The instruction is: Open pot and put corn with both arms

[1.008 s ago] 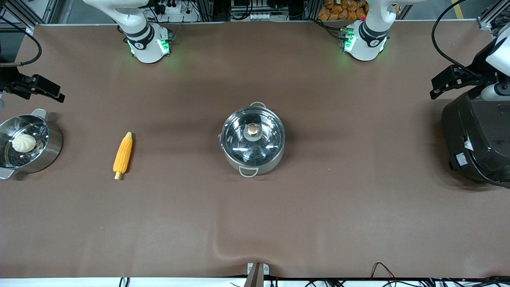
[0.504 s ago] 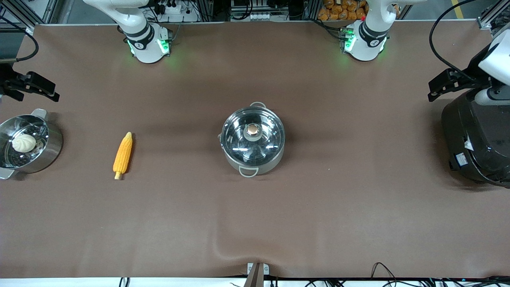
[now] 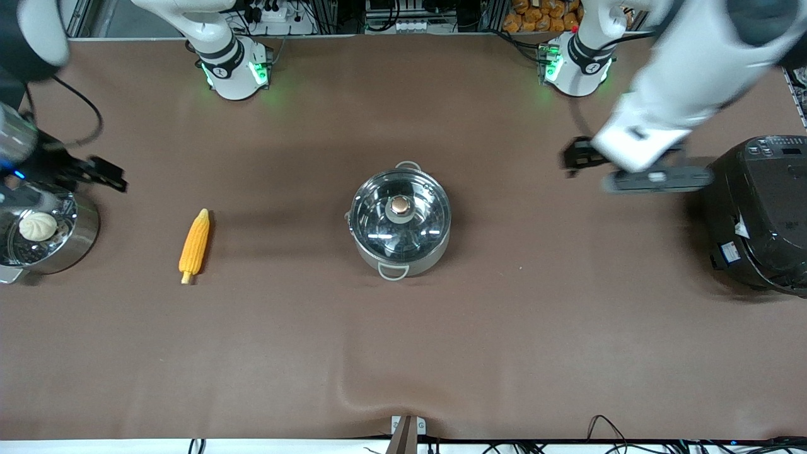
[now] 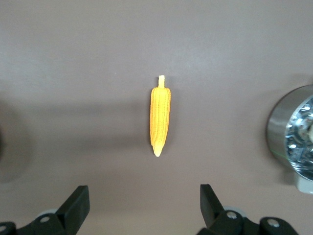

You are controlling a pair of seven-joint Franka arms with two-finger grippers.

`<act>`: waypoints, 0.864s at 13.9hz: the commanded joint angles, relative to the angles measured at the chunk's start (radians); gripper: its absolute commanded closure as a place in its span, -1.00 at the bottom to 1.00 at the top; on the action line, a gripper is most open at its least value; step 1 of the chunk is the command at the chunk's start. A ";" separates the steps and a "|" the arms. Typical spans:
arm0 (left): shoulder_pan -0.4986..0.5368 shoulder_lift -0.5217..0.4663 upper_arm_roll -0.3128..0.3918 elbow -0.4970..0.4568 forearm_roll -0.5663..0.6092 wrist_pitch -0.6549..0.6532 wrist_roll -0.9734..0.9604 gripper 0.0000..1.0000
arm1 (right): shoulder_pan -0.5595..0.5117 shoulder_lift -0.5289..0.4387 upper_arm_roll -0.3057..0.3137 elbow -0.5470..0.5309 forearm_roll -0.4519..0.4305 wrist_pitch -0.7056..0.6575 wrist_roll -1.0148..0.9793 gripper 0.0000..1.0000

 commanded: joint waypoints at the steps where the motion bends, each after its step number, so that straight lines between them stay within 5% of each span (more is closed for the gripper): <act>1: -0.127 0.153 0.003 0.125 0.030 0.041 -0.282 -1.00 | -0.008 0.139 0.006 -0.001 -0.012 0.083 -0.009 -1.00; 4: -0.227 0.257 -0.003 0.145 0.028 0.185 -0.499 -1.00 | -0.009 0.239 0.006 -0.061 -0.012 0.197 -0.009 -1.00; 8: -0.334 0.414 0.004 0.216 0.030 0.279 -0.682 -1.00 | -0.013 0.269 0.005 -0.271 -0.014 0.517 -0.011 -1.00; 12: -0.384 0.482 0.004 0.216 0.030 0.365 -0.754 -1.00 | -0.017 0.367 0.003 -0.279 -0.015 0.651 -0.011 -1.00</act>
